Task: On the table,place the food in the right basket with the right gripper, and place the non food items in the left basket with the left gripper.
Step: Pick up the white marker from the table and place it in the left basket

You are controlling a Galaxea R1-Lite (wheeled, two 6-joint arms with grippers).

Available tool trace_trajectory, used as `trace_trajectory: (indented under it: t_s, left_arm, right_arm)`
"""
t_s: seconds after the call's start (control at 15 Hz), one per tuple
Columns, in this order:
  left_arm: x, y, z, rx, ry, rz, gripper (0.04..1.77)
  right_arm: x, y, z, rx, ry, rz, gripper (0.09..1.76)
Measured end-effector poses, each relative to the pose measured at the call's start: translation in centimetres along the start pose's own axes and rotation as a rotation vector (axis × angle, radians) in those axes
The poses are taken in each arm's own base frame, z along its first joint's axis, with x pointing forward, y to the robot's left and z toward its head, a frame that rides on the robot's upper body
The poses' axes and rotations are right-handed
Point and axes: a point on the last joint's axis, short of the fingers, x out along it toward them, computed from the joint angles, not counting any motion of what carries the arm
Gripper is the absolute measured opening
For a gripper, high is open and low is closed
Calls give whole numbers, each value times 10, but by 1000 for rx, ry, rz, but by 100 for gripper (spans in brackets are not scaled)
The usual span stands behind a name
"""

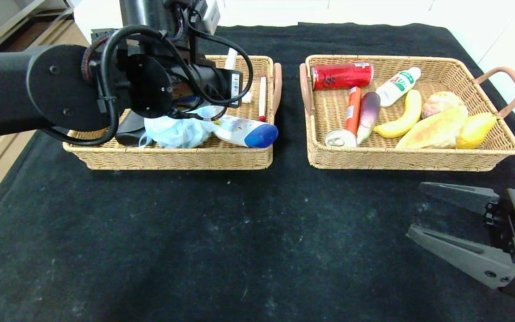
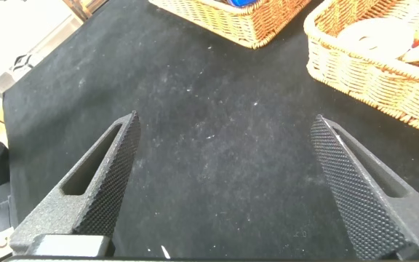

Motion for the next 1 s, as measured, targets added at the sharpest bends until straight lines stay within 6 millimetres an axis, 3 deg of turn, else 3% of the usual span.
trace_trajectory:
  t_s: [0.47, 0.73, 1.0]
  left_arm:
    - [21, 4, -6, -2, 2, 26, 31]
    - [22, 3, -6, -2, 4, 27, 86]
    - [21, 4, -7, 1, 11, 28, 121]
  right_arm:
    - [0, 0, 0, -1, -1, 0, 171]
    - [0, 0, 1, -3, -4, -1, 171]
    - [-1, 0, 1, -5, -7, -1, 171]
